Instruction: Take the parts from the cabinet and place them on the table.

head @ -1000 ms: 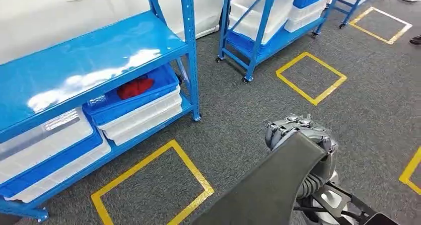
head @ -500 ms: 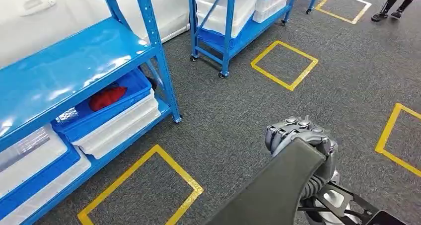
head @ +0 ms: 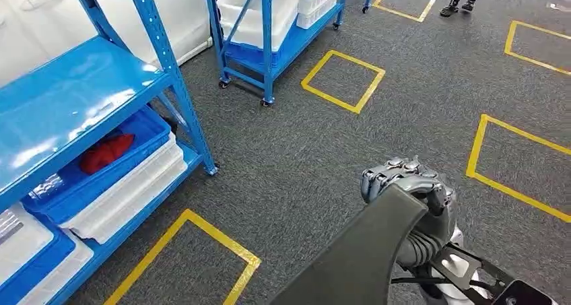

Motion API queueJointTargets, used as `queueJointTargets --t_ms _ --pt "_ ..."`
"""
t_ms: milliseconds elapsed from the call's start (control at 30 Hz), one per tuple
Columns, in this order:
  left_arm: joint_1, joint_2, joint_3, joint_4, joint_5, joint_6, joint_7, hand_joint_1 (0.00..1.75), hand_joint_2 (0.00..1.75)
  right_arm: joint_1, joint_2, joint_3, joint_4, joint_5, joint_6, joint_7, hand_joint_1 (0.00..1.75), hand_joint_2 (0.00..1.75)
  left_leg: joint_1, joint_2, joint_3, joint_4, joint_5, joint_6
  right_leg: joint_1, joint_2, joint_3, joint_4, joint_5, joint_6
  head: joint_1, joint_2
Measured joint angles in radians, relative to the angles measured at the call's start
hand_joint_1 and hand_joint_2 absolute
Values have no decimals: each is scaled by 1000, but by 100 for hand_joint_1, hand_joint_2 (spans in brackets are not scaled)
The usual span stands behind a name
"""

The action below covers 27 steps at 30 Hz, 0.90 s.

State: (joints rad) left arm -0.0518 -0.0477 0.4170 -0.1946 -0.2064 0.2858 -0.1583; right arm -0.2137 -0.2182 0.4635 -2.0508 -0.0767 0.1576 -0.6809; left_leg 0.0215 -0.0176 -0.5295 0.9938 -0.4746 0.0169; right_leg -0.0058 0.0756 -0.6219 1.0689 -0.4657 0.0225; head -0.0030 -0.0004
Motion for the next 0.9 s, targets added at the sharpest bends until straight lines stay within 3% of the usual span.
queueJointTargets --t_ms 33,100,133,167,200,233,267,300,333,433,467,500,533,567,600,633,667,700,733,767,800,833,900 --pt "1 0 0 0 -4 0 2 0 175 -3 -3 0 0 -1 -2 0 175 175 -3 11 -2 0 1 5 1 -36 -29 62 -38 3 0 0" --pt "4 -2 0 0 -7 -3 7 0 175 1 -11 -1 2 -3 -13 0 175 175 -10 35 -4 1 -1 9 -2 -64 -102 220 -112 7 0 0" --pt "5 -2 0 0 -7 -3 9 0 175 5 -16 -3 3 -3 -18 0 175 175 -12 48 -5 1 -1 10 -3 -67 -123 264 -123 7 0 0" --pt "6 -2 0 0 -7 -4 9 0 175 12 -18 -4 3 -1 -21 0 175 175 -13 60 -4 1 -1 10 -4 -68 -120 259 -109 7 0 0" --pt "5 -3 0 0 -7 -5 9 0 175 17 -21 -4 3 6 -23 0 175 175 -14 71 -3 1 -3 10 -5 -70 -95 210 -77 5 0 0" --pt "4 -4 0 0 -7 -5 8 0 175 23 -23 -4 2 11 -23 0 175 175 -16 82 0 1 -5 9 -4 -78 -48 120 -33 2 0 0" --pt "4 -6 0 0 -7 -6 7 0 175 25 -24 -4 2 12 -24 0 175 175 -17 91 5 1 -9 7 -2 -102 9 18 10 -4 0 0" --pt "4 -8 0 0 -6 -7 4 0 175 27 -26 -4 -2 16 -26 0 175 175 -20 100 9 1 -12 3 7 -167 42 -51 8 -13 0 0" --pt "6 -10 0 0 -5 -7 1 0 175 33 -27 -4 -6 22 -26 0 175 175 -28 107 8 5 -15 -3 16 -167 42 -58 11 -22 0 0" --pt "6 -16 0 0 -2 -5 -3 0 175 93 -28 -6 -37 58 -29 0 175 175 -28 136 16 -2 -18 -13 19 -130 36 -57 11 -33 0 0" --pt "7 -19 0 0 -1 -3 -4 0 175 111 -28 -6 -50 68 -29 0 175 175 -30 145 17 0 -26 -21 6 -116 43 -69 18 -42 0 0" --pt "9 -19 0 0 2 0 -5 0 175 122 -28 -5 -61 74 -29 0 175 175 -24 100 13 21 -46 -25 6 -107 45 -74 20 -47 0 0" --pt "11 -22 0 0 6 4 -5 0 175 125 -28 -5 -64 79 -27 0 175 175 -21 62 -11 76 -83 -27 3 -96 44 -74 22 -53 -1 0" --pt "13 -25 2 0 8 8 -5 0 175 133 -27 -5 -65 79 -23 0 175 175 -19 40 -49 160 -125 -29 4 -82 42 -74 23 -56 0 0" --pt "16 -26 4 0 9 11 -5 0 175 147 -26 -5 -69 79 -18 0 175 175 -18 30 -90 247 -161 -31 4 -69 41 -74 23 -56 0 0" --pt "18 -27 6 0 12 14 -4 0 175 162 -26 -5 -72 79 -14 0 175 175 -18 28 -121 308 -178 -33 5 -56 41 -73 23 -57 -1 0" --pt "21 -27 9 0 13 16 -4 0 175 174 -26 -5 -76 79 -11 0 175 175 -17 28 -131 324 -167 -33 5 -41 42 -73 24 -56 0 0" --pt "23 -26 13 0 15 18 -4 0 175 184 -25 -5 -80 79 -5 0 175 175 -17 27 -115 287 -133 -33 4 -26 43 -71 24 -56 0 0" --pt "23 -26 16 0 16 21 -4 0 175 189 -24 -6 -85 78 5 0 175 175 -16 24 -80 207 -83 -32 3 -11 44 -68 23 -54 0 0" --pt "23 -25 18 0 17 21 -5 0 175 189 -23 -7 -87 75 13 0 175 175 -13 10 -35 108 -31 -31 2 4 44 -64 22 -51 0 0" --pt "23 -24 21 0 17 22 -7 0 175 189 -22 -10 -87 67 21 0 175 175 -7 -31 -4 32 -7 -30 1 14 42 -60 20 -46 0 0" --pt "25 -24 24 0 18 22 -8 0 175 182 -22 -14 -86 57 28 0 175 175 -6 -65 3 11 -21 -28 6 26 35 -51 20 -38 0 0" --pt "16 -23 25 0 16 20 -9 0 175 156 -24 -28 -80 17 44 0 175 175 -11 -46 -3 17 -19 -17 -2 48 25 -54 29 -24 0 0"
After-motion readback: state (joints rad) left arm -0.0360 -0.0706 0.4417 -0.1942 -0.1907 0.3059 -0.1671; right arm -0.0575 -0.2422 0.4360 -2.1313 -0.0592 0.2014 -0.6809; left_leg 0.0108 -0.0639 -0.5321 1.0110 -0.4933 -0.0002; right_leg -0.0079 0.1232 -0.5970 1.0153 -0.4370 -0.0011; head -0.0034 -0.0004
